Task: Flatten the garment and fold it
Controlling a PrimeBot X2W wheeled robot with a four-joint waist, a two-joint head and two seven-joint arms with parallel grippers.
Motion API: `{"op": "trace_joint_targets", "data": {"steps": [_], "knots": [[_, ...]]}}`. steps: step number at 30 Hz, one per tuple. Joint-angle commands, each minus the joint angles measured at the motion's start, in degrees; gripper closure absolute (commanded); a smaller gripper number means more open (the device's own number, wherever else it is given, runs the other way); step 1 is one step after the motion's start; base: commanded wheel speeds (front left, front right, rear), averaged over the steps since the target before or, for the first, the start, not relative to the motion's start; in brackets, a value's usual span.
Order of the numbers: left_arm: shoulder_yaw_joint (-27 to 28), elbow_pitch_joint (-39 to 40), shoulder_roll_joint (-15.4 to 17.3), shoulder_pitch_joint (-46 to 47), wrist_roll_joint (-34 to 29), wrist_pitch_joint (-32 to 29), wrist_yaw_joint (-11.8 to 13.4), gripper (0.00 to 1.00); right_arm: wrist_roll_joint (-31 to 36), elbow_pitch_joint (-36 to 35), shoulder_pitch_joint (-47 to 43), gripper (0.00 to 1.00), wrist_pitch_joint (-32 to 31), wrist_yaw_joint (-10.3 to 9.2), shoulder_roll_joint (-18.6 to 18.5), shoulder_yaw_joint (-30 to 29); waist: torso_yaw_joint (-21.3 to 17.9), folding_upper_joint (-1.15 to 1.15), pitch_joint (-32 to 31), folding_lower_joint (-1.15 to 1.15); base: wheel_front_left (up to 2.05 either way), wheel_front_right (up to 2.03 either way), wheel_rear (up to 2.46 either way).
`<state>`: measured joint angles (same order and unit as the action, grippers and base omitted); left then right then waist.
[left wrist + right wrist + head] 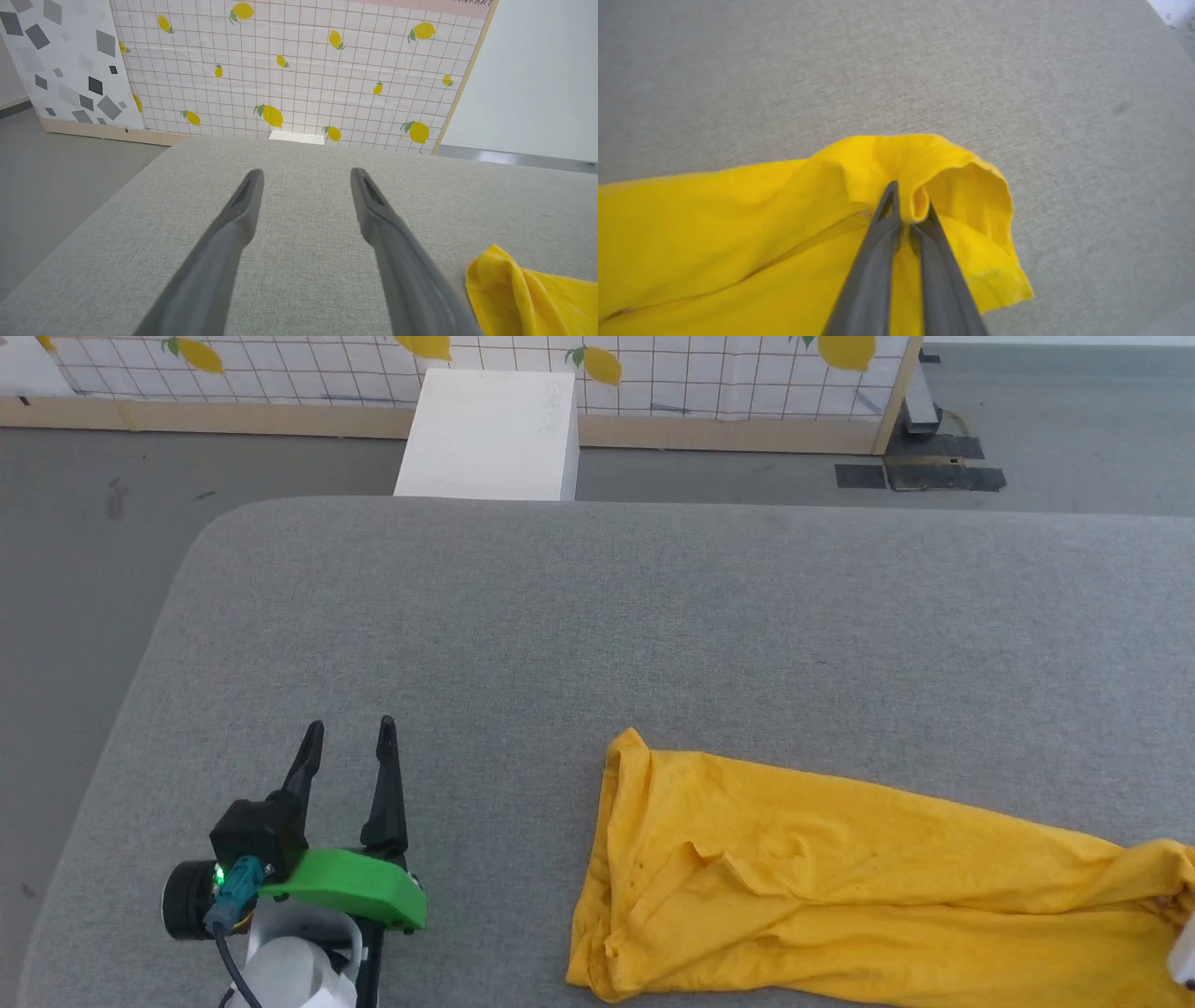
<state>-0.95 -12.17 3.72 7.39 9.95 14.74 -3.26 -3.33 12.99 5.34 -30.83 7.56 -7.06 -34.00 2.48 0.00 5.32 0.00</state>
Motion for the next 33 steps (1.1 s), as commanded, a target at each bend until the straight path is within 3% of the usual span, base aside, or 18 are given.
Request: {"op": "trace_joint_targets", "data": {"steps": [1,9,15,18,23,33], "knots": [[0.1,0.0,-0.3,0.5,-0.4,0.3,-0.3,0.00,-1.1,-2.6,-1.3,1.00,-1.5,-0.08,0.8,1.5,0.0,0.00,-0.1,0.00,0.00,0.00,0.00],[0.4,-0.4,-0.5,0.2,-0.7,0.3,-0.8,0.00,-6.8,-27.5,-9.5,1.00,-15.2,-0.08,3.8,16.7,0.0,0.00,-0.6,0.00,0.00,0.00,0.00],[0.2,-1.0,-0.6,0.7,-0.8,0.3,-1.1,0.00,-5.6,-37.5,-9.5,1.00,-19.0,-0.08,3.9,34.2,0.4,0.00,-0.7,0.00,0.00,0.00,0.00],[0.1,-1.2,-0.7,1.0,-0.8,0.3,-1.2,0.00,-4.6,-35.9,-6.7,1.00,-18.3,-0.08,3.7,41.3,0.8,0.00,-0.5,0.00,0.00,0.00,0.00],[-0.5,-1.5,-0.7,1.5,-0.7,0.3,-1.5,0.00,-5.5,-26.9,-0.8,1.00,-14.4,-0.08,3.9,50.0,2.2,0.00,-0.1,0.00,0.00,0.00,0.00],[-0.5,-1.6,-0.8,2.3,-0.6,0.3,-1.6,0.00,-12.3,-3.4,10.6,1.00,-7.8,-0.08,4.2,58.3,4.0,0.00,1.8,0.00,0.00,0.00,0.00]]}}
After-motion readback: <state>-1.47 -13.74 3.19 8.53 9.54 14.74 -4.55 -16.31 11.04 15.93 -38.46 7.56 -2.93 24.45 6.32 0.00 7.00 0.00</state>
